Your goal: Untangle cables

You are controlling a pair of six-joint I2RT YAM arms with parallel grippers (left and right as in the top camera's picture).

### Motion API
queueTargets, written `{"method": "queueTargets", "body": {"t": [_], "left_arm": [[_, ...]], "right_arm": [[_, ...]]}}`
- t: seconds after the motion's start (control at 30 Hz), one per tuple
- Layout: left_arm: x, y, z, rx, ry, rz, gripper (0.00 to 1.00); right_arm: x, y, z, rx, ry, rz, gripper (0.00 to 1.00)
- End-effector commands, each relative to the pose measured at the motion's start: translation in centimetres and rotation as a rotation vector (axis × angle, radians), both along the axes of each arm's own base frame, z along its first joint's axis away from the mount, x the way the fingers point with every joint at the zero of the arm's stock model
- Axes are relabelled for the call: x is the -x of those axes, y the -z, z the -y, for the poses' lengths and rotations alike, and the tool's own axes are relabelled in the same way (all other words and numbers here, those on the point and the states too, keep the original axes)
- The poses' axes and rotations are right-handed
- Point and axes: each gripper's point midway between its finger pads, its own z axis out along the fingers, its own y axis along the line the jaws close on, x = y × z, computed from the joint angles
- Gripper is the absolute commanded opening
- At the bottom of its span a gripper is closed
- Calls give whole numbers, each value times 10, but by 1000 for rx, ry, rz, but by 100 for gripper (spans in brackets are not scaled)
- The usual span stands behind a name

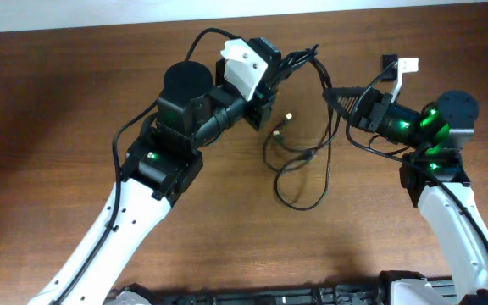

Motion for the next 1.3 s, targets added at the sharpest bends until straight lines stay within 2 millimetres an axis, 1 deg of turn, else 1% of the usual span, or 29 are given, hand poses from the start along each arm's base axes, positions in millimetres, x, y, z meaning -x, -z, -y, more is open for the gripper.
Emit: {"method": "queueTargets", "body": {"t": [0.0, 0.07, 0.17, 0.23, 0.37, 0.57, 0.7, 0.87, 0.97, 1.13, 1.27], "left_arm": [[5, -23, -4, 33, -4, 35, 0], [6, -23, -4, 32, -4, 34, 0], [10, -23, 0, 36, 21, 33, 0], [15, -23, 5, 38, 47, 32, 0], [25, -23, 17, 38, 84, 31, 0], [44, -23, 42, 59, 150, 16, 0], [48, -21, 52, 91, 166, -23, 0], [47, -29, 53, 192, 153, -118, 0], [47, -29, 53, 197, 152, -127, 0], [47, -29, 53, 259, 140, -225, 0], [48, -29, 53, 276, 138, -251, 0]], "right_arm": [[2, 1, -1, 7, -14, 18, 20], [7, -6, -3, 8, -44, 63, 31], [12, -19, -5, 0, -69, 117, 45], [14, -28, -6, -7, -72, 155, 51], [18, -40, -6, -10, -75, 218, 55], [20, -43, -11, -9, -85, 243, 55], [23, -51, -11, -2, -84, 306, 55], [23, -59, -9, -1, -64, 356, 55], [26, -64, -9, 9, -64, 409, 54], [32, -74, -10, 19, -66, 492, 54], [35, -80, -10, 24, -66, 537, 54]]}}
